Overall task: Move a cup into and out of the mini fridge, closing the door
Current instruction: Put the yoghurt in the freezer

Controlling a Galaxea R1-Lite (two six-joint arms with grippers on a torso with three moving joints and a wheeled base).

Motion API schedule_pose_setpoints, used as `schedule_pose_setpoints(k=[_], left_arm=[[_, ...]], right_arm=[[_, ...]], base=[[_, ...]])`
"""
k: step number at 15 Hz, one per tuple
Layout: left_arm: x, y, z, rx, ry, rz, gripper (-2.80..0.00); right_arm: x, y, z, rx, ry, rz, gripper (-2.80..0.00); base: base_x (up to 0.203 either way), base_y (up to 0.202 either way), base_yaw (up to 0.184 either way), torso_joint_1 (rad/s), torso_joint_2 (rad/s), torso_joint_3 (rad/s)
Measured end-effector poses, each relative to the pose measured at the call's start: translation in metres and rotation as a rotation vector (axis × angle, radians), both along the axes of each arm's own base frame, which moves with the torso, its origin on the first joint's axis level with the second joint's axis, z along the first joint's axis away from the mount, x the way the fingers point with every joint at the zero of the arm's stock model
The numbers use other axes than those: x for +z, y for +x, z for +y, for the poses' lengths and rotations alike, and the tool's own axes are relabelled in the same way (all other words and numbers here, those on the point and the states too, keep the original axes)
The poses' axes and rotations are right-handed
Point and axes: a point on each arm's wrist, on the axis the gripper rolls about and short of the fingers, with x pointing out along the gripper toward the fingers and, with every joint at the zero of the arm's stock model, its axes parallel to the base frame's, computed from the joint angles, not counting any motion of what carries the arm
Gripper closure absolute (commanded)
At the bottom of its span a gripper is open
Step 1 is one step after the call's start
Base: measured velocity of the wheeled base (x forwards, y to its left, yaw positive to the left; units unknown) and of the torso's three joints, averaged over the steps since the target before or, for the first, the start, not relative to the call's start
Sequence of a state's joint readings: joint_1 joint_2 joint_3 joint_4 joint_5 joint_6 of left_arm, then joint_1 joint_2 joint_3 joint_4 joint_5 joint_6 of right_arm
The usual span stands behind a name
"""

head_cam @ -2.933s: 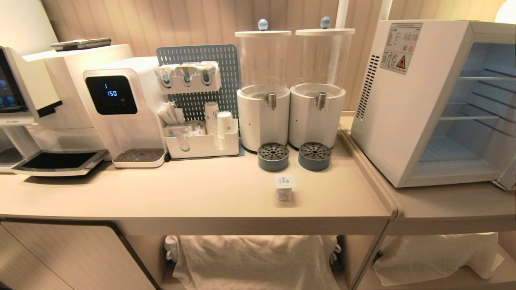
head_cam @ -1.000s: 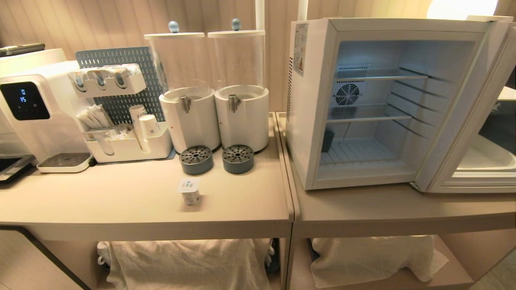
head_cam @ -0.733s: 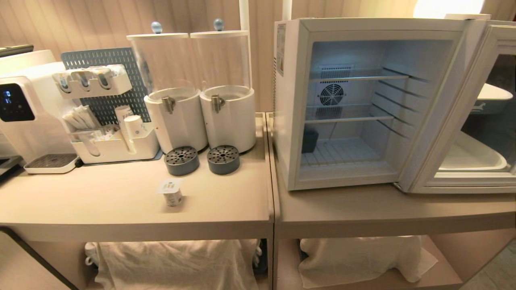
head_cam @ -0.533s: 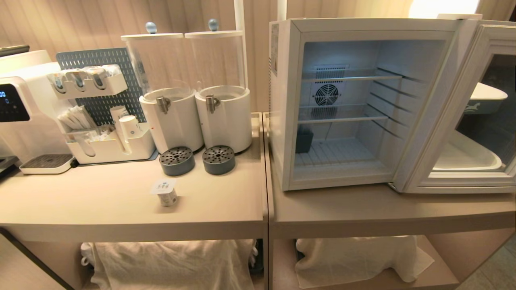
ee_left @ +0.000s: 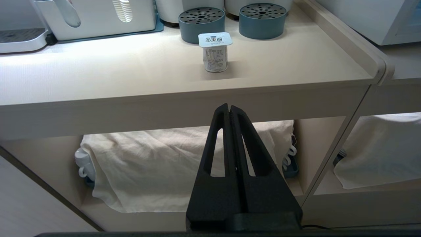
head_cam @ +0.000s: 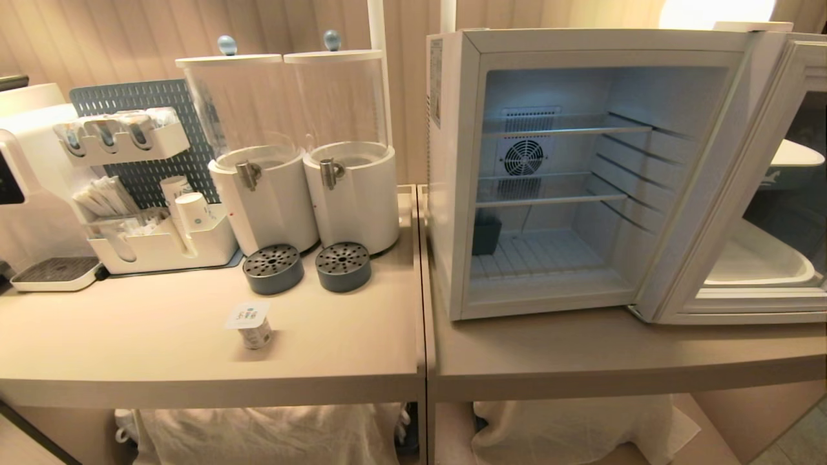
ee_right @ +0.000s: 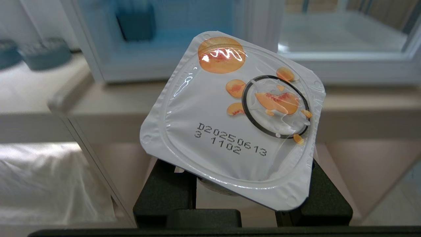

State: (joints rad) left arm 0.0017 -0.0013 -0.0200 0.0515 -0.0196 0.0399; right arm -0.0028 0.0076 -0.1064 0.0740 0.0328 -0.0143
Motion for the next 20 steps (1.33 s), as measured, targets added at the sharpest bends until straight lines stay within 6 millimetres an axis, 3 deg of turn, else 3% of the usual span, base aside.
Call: schedule_pose_setpoints(k=[2, 5, 7, 9, 12, 15, 17, 20], left_arm=[[0.000, 0.000, 0.000, -0.001, -0.002, 0.000, 0.00], [0.000, 0.000, 0.000, 0.005, -0.027, 0.001, 0.00], [0.000, 0.000, 0.000, 0.014, -0.033, -0.004, 0.00], [0.001, 0.000, 0.000, 0.013, -0.034, -0.016, 0.00], [0.001, 0.001, 0.000, 0.014, -0.036, -0.016, 0.00], [0.001, 0.001, 0.000, 0.014, -0.036, -0.016, 0.00], [0.001, 0.001, 0.000, 0.014, -0.035, -0.016, 0.00], [0.001, 0.001, 0.000, 0.014, -0.035, -0.016, 0.00]], right_arm=[[0.037, -0.007, 0.001, 0.022, 0.007, -0.050, 0.00], [0.123, 0.005, 0.001, 0.025, 0.044, -0.060, 0.00], [0.174, 0.039, 0.001, 0.033, 0.049, 0.020, 0.00], [0.192, 0.092, 0.002, 0.084, 0.017, 0.190, 0.00], [0.173, 0.180, 0.005, 0.196, -0.036, 0.412, 0.00], [0.129, 0.258, 0.007, 0.241, -0.054, 0.510, 0.00], [0.094, 0.301, 0.010, 0.252, -0.061, 0.505, 0.00], [0.046, 0.347, 0.026, 0.216, -0.090, 0.395, 0.00]], base=[[0.000, 0.000, 0.000, 0.000, 0.00, 0.000], [0.000, 0.000, 0.000, 0.000, 0.00, 0.000], [0.000, 0.000, 0.000, 0.000, 0.00, 0.000], [0.000, 0.000, 0.000, 0.000, 0.00, 0.000], [0.000, 0.000, 0.000, 0.000, 0.00, 0.000], [0.000, 0.000, 0.000, 0.000, 0.00, 0.000], [0.000, 0.000, 0.000, 0.000, 0.00, 0.000], [0.000, 0.000, 0.000, 0.000, 0.00, 0.000]])
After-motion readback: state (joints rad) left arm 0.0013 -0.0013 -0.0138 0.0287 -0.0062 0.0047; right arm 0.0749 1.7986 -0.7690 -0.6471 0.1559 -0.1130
